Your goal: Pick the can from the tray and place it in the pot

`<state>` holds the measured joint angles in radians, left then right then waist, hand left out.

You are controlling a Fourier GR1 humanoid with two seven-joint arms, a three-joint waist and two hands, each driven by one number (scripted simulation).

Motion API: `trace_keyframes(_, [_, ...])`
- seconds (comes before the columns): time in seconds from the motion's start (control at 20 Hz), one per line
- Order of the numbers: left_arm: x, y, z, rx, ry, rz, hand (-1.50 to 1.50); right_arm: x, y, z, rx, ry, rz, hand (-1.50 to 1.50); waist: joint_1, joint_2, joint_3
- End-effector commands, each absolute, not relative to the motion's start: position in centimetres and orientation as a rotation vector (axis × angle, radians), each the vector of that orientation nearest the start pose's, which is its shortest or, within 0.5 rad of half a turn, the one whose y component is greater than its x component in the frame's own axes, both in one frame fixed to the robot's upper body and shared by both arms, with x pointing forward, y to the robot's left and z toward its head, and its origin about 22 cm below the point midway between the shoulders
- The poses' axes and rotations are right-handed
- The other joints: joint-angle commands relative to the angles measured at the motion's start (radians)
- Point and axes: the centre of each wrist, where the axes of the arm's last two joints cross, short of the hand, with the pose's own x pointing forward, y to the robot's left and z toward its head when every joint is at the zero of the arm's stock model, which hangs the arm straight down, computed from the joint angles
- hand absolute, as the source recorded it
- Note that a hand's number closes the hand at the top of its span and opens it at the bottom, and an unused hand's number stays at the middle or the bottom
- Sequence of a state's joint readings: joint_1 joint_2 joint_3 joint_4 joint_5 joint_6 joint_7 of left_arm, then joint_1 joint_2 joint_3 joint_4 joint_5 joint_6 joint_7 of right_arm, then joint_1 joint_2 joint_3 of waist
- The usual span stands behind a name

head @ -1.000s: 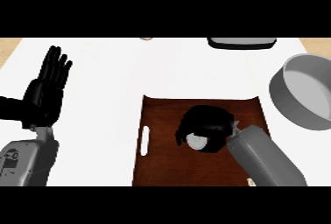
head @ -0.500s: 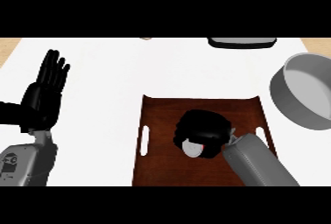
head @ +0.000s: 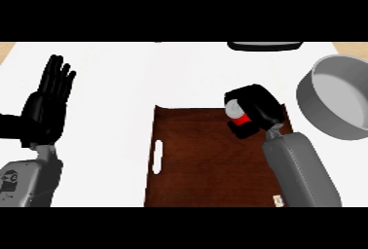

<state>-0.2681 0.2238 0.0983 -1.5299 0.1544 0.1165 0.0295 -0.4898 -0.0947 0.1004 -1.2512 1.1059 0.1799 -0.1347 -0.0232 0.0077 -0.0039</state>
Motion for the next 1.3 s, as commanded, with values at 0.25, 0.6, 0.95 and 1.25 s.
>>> trace_keyframes(0.25, [30.4, 27.2, 7.8, 0.119, -1.775, 0.037, 0.00, 38.2, -18.5, 11.8, -1.376, -1.175, 0.547, 1.50, 0.028, -0.003, -0.006])
trace_keyframes(0.6, [30.7, 26.5, 7.6, 0.092, -1.763, 0.031, 0.00, 40.1, -15.7, 18.1, -1.800, -0.964, 0.083, 1.50, 0.053, 0.000, -0.001])
trace_keyframes(0.95, [30.4, 25.8, 8.1, 0.091, -1.751, 0.065, 0.00, 39.9, -14.1, 18.6, -1.929, -0.760, -0.040, 1.50, 0.027, -0.010, 0.003])
trace_keyframes(1.25, [29.9, 26.8, 7.5, 0.118, -1.757, 0.061, 0.00, 37.2, -19.0, 19.1, -1.878, -0.670, -0.002, 1.50, 0.004, -0.016, 0.004])
